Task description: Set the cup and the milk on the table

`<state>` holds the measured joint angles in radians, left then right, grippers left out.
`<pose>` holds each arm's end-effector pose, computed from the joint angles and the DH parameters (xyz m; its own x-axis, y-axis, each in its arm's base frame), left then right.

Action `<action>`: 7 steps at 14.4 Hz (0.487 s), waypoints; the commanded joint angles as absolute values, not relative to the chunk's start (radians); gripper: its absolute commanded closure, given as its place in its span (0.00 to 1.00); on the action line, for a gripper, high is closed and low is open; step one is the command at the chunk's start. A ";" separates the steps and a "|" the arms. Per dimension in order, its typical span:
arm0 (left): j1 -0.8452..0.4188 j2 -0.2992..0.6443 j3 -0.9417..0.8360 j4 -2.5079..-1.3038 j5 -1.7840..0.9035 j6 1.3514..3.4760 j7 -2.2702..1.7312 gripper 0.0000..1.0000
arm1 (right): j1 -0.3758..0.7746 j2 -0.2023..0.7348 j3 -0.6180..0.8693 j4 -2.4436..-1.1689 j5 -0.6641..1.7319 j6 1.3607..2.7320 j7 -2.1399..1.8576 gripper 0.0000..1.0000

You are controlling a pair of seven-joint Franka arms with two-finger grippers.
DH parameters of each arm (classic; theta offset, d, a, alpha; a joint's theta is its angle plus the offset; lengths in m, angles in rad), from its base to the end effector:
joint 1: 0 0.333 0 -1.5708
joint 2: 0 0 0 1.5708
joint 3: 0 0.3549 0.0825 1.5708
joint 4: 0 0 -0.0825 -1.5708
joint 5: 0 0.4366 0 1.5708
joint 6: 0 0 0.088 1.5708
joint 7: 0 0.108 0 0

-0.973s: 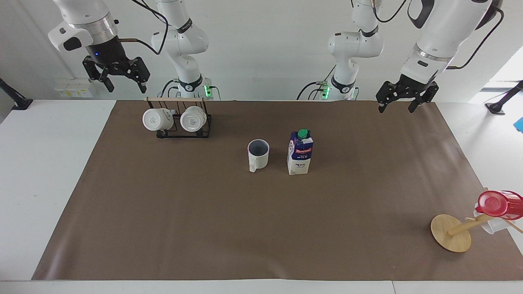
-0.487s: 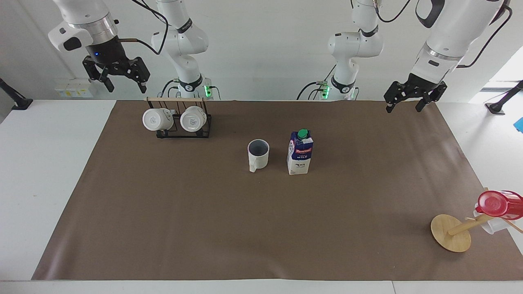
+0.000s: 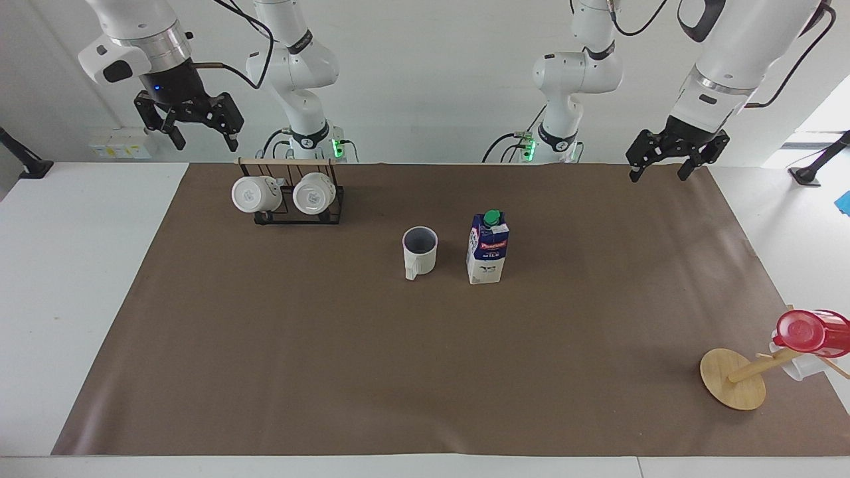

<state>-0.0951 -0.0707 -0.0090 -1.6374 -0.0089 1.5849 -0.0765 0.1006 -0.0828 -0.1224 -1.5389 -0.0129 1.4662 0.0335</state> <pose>0.5802 -0.0618 0.6708 0.9995 -0.0274 0.0175 -0.0276 -0.9996 0.0096 0.5662 -0.0175 0.7180 0.9984 -0.0563 0.0096 -0.0563 -0.9984 0.0024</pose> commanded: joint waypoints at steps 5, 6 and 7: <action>-0.078 -0.072 -0.018 -1.623 -0.024 1.559 -0.026 0.00 | 0.094 -0.091 -0.121 -1.540 0.003 1.468 0.014 0.00; -0.078 -0.072 -0.018 -1.623 -0.026 1.557 -0.025 0.00 | 0.092 -0.089 -0.121 -1.540 0.003 1.468 0.014 0.00; -0.078 -0.072 -0.020 -1.623 -0.028 1.557 -0.026 0.00 | 0.092 -0.089 -0.121 -1.540 0.003 1.468 0.014 0.00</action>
<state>-0.0951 -0.0707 -0.0100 -1.6374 -0.0091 1.5802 -0.0467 0.1006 -0.0828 -0.1224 -1.5389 -0.0129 1.4662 0.0335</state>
